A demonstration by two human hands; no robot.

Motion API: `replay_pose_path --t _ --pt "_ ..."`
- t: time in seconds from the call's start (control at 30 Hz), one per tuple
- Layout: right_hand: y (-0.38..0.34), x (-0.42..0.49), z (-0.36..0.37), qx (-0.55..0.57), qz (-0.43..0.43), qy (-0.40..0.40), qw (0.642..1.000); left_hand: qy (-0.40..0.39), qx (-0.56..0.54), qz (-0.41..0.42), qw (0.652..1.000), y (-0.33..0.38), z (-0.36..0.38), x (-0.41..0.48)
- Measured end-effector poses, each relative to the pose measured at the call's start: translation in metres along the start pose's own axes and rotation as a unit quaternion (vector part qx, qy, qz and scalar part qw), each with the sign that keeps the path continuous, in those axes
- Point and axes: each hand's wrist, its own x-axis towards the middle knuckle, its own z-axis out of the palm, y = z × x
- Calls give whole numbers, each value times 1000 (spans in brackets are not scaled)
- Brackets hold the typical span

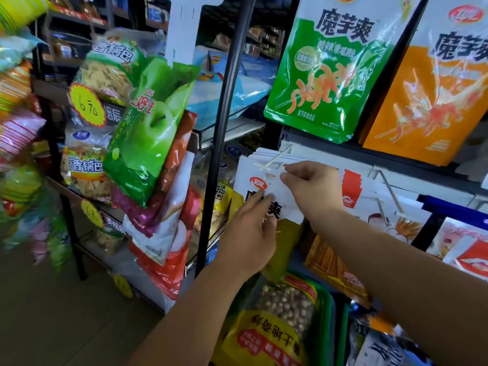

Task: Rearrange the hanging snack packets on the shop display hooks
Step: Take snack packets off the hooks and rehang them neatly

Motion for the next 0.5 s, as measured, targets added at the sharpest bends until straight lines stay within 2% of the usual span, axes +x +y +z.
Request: replay_pose_path --t 0.13,0.2,0.3,0.4,0.5 --pt "6 -20 -26 -141 -159 -1 977 -34 30 -3 999 -2 10 20" --pt "15 -39 -43 -167 -195 -10 967 -60 40 -8 997 -1 19 29" --pt "32 -59 -73 -175 -150 -42 972 -112 33 -42 992 3 36 31" --pt "49 -76 -105 -219 -101 -92 966 -102 42 -47 993 17 55 19" --pt "68 -84 -135 -223 -58 -85 969 -115 -16 -41 992 36 73 4"
